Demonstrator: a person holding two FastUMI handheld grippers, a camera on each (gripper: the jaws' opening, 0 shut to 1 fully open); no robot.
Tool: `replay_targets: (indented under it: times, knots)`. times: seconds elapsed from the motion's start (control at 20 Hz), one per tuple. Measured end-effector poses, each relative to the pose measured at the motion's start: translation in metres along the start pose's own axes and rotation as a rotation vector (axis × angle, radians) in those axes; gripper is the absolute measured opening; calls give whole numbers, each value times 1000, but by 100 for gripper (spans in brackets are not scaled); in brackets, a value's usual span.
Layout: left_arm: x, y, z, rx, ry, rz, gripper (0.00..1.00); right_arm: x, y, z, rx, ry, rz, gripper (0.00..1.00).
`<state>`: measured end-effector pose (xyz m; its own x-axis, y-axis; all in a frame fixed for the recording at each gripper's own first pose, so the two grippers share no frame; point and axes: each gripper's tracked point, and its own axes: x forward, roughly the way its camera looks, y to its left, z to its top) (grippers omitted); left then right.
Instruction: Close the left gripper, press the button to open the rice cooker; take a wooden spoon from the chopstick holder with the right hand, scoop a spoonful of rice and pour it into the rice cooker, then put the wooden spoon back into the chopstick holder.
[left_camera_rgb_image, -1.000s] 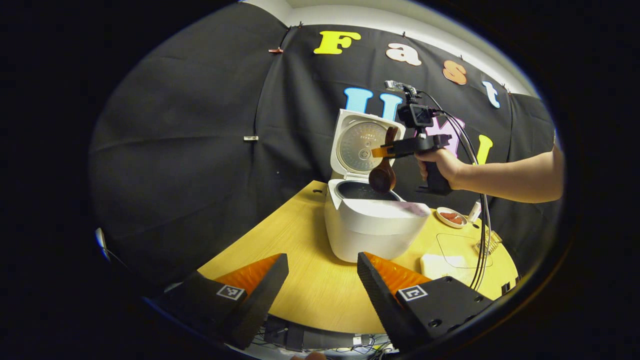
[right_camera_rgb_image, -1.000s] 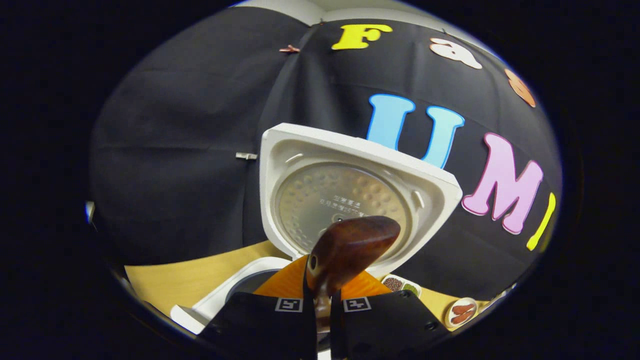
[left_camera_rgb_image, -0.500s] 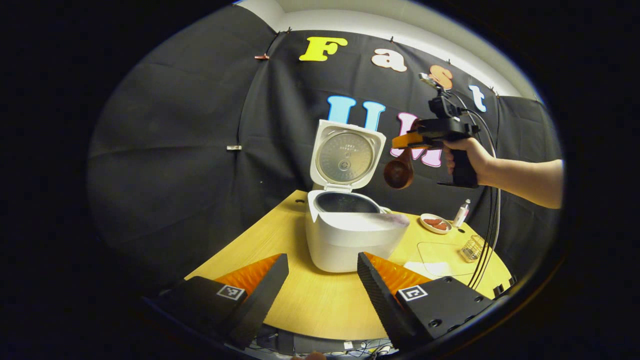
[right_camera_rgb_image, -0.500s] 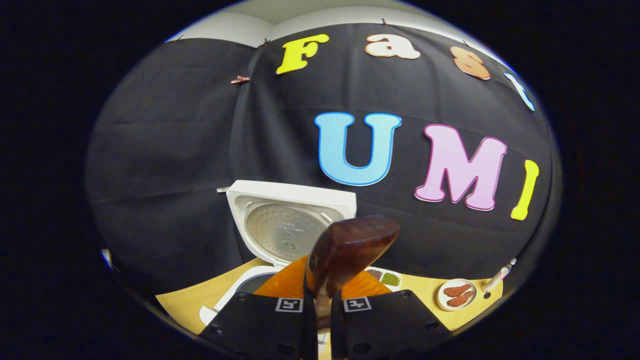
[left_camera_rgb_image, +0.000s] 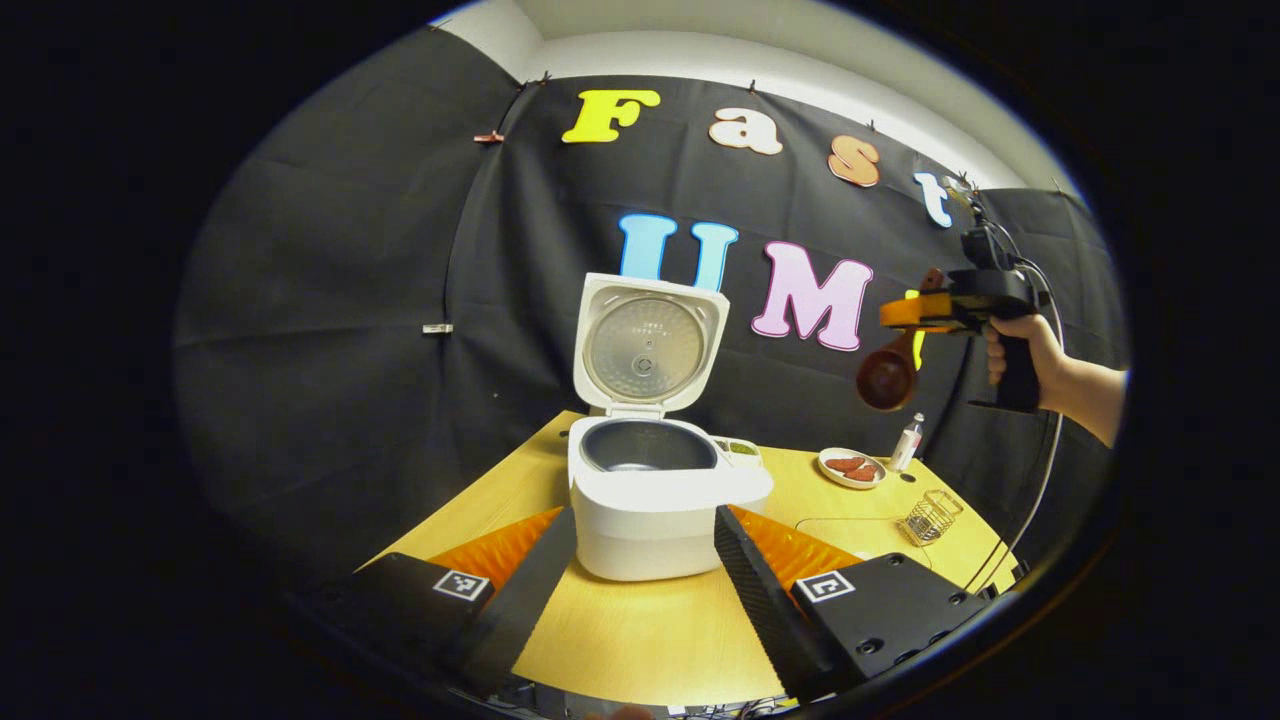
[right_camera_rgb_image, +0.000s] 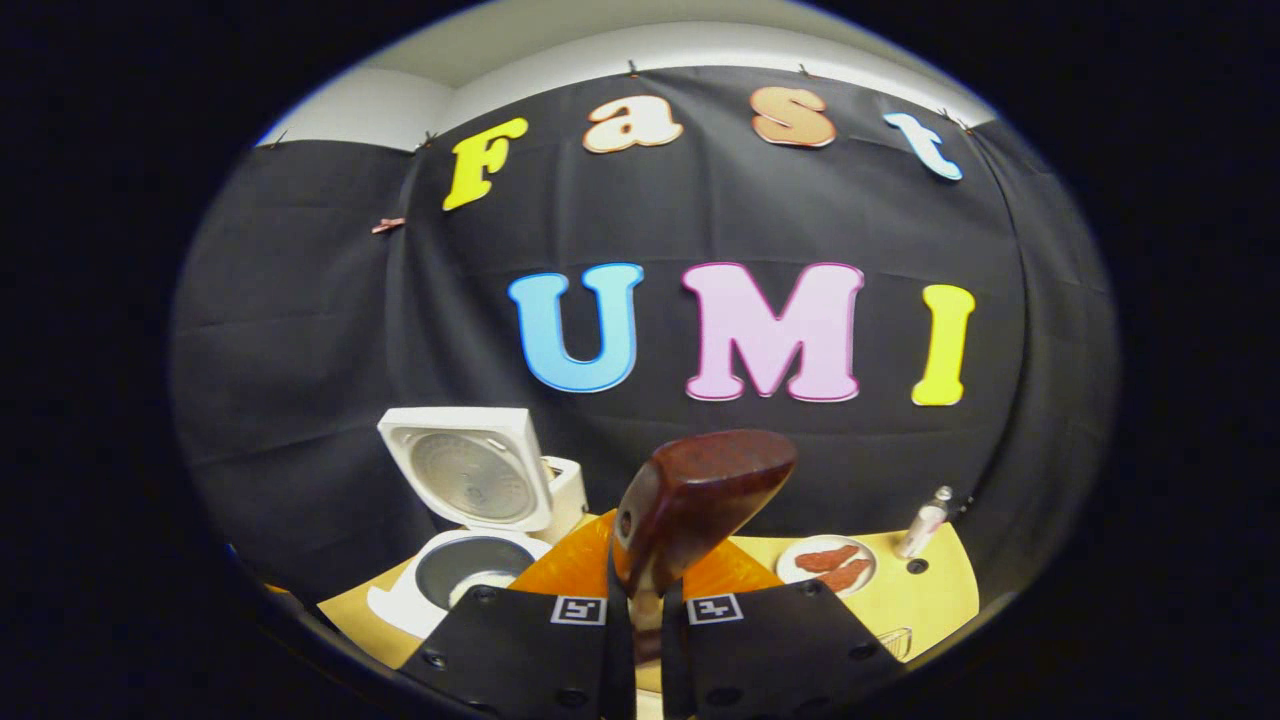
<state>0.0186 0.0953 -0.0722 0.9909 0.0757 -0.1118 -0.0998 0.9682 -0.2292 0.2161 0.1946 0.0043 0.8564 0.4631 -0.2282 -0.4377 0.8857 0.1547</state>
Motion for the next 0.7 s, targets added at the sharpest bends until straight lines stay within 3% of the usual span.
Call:
replay_targets:
  times: [0.25, 0.7]
  knots:
    - [16, -49, 11, -53, 5, 6, 96, -23, -118, -16, 42, 26, -117, 14]
    - [38, -122, 7, -13, 22, 66, 96, -35, -270, -90, 196, 107, -264, 14]
